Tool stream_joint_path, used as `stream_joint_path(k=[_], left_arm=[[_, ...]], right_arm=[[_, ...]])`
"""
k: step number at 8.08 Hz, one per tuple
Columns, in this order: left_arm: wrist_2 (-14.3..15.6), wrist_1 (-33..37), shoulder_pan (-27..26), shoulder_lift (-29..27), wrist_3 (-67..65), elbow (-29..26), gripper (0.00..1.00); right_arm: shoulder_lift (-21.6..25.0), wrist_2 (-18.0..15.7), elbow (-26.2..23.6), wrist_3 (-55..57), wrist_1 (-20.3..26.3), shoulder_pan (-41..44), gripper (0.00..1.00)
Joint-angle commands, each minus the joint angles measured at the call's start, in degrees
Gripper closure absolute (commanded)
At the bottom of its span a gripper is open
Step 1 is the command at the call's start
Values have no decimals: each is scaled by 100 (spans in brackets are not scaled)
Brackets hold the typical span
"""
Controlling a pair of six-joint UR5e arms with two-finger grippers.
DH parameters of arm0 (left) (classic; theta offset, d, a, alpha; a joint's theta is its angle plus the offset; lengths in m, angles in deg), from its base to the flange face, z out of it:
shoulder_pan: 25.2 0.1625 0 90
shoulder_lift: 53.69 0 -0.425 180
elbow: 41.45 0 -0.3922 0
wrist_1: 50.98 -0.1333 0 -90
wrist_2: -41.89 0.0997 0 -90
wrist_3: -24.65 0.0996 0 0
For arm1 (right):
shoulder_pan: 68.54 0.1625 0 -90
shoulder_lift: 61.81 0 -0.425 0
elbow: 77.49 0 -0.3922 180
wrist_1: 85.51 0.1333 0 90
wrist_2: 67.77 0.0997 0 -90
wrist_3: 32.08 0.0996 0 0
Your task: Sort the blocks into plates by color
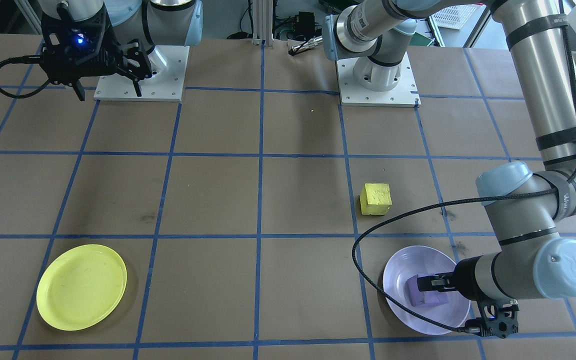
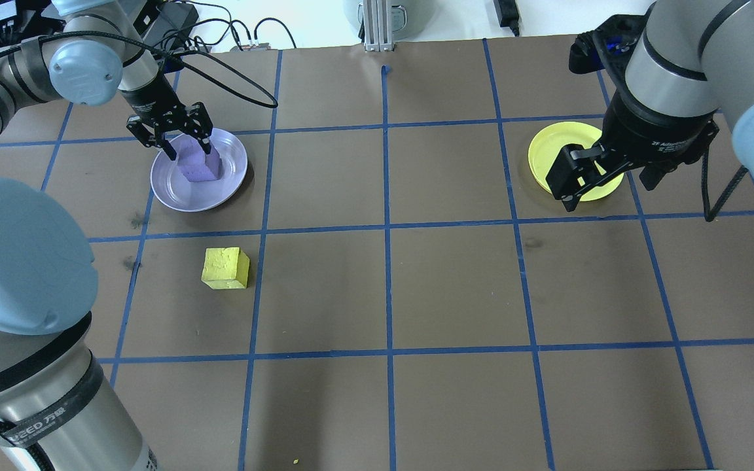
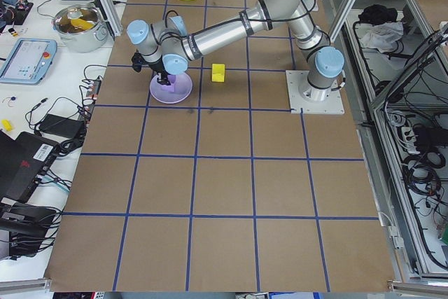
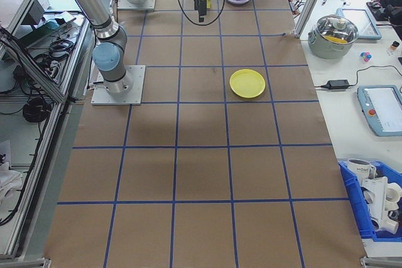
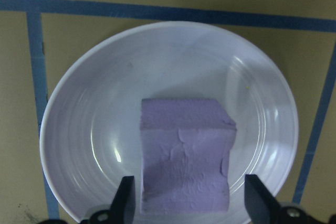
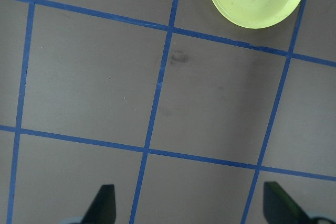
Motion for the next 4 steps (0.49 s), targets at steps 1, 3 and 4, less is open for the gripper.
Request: stream_joint_path(k=[1,3,4], left_arm=[[-6,-12,-104,32,-155,-5,0],[11,75,-340,399,-172,12,0],[37,75,-663,619,-338,47,0]], right_arm=[[0,1,-3,3,15,0,0],[0,10,6,-5,7,0,0],[0,2,6,-5,-2,0,0]])
